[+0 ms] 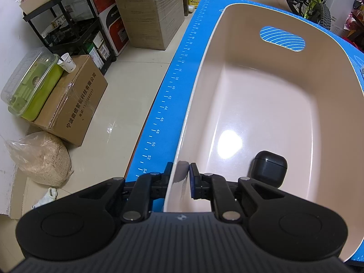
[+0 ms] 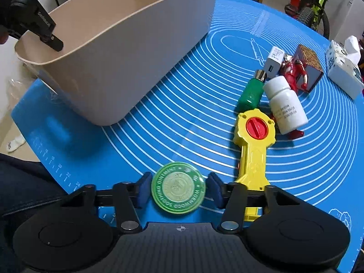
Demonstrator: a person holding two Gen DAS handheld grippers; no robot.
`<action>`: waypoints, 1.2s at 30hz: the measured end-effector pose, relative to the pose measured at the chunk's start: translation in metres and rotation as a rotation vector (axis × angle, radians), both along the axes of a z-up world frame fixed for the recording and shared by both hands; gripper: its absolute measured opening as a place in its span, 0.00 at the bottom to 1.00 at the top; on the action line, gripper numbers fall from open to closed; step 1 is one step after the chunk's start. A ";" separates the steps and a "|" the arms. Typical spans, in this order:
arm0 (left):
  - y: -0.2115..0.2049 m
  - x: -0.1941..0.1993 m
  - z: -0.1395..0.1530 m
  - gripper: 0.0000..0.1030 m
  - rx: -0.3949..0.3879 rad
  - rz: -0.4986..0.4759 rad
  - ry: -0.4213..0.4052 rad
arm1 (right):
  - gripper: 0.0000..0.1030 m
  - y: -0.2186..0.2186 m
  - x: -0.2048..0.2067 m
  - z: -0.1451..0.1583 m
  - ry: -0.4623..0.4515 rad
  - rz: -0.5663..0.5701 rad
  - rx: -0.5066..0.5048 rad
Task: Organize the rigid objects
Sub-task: 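Grasp the green round ointment tin with the right tool, then carry the green tin into the basket and open the right tool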
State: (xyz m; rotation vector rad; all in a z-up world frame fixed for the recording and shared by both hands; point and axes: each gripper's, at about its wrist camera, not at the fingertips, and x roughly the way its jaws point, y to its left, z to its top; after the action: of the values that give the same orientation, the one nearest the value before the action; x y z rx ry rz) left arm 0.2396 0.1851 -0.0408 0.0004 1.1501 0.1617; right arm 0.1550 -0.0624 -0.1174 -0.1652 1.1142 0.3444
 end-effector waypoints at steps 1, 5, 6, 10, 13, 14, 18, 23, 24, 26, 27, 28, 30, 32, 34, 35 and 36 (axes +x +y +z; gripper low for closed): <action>-0.001 0.000 0.000 0.16 0.000 0.001 0.000 | 0.53 -0.001 0.002 0.002 0.000 -0.008 -0.003; -0.002 0.001 -0.001 0.16 0.008 -0.001 0.002 | 0.53 -0.002 0.008 0.022 -0.056 -0.042 0.014; -0.002 0.001 -0.001 0.16 0.010 -0.002 0.002 | 0.53 -0.003 0.009 0.030 -0.080 -0.051 0.025; -0.002 0.001 -0.001 0.16 0.011 -0.006 0.001 | 0.53 -0.013 0.018 0.063 -0.164 -0.145 0.102; -0.002 0.001 0.000 0.16 0.009 -0.006 0.001 | 0.53 -0.018 0.024 0.083 -0.231 -0.201 0.140; -0.002 0.001 0.000 0.16 0.010 -0.006 0.002 | 0.53 -0.017 0.027 0.092 -0.268 -0.212 0.155; -0.002 0.001 0.000 0.16 0.008 -0.002 0.002 | 0.53 -0.013 0.039 0.131 -0.383 -0.217 0.266; -0.003 0.001 0.000 0.16 0.011 -0.003 0.002 | 0.53 0.018 0.054 0.161 -0.491 -0.122 0.294; -0.003 0.001 0.000 0.16 0.011 -0.004 0.001 | 0.53 0.025 0.057 0.163 -0.492 -0.104 0.298; -0.002 0.001 0.000 0.16 0.012 -0.006 0.001 | 0.53 0.037 0.065 0.162 -0.480 -0.067 0.305; -0.003 0.001 0.000 0.16 0.012 -0.006 0.000 | 0.53 0.044 0.068 0.160 -0.465 -0.048 0.301; -0.003 0.001 0.000 0.16 0.013 -0.007 0.000 | 0.53 0.051 0.071 0.157 -0.447 -0.032 0.293; -0.003 0.001 0.000 0.16 0.015 -0.008 0.001 | 0.53 0.065 0.074 0.144 -0.404 0.007 0.261; -0.003 0.001 0.000 0.16 0.015 -0.008 0.001 | 0.53 0.077 0.075 0.127 -0.366 0.037 0.210; -0.003 0.001 0.000 0.16 0.016 -0.008 0.001 | 0.53 0.088 0.076 0.111 -0.334 0.074 0.157; -0.003 0.001 0.000 0.16 0.016 -0.008 0.001 | 0.53 0.092 0.077 0.105 -0.319 0.086 0.141; -0.003 0.001 0.001 0.16 0.016 -0.009 0.001 | 0.53 0.096 0.075 0.098 -0.305 0.096 0.128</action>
State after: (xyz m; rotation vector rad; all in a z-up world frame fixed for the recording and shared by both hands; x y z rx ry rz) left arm 0.2406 0.1819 -0.0401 0.0198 1.1492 0.1634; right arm 0.2301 0.0332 -0.0190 -0.1524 0.7823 0.4586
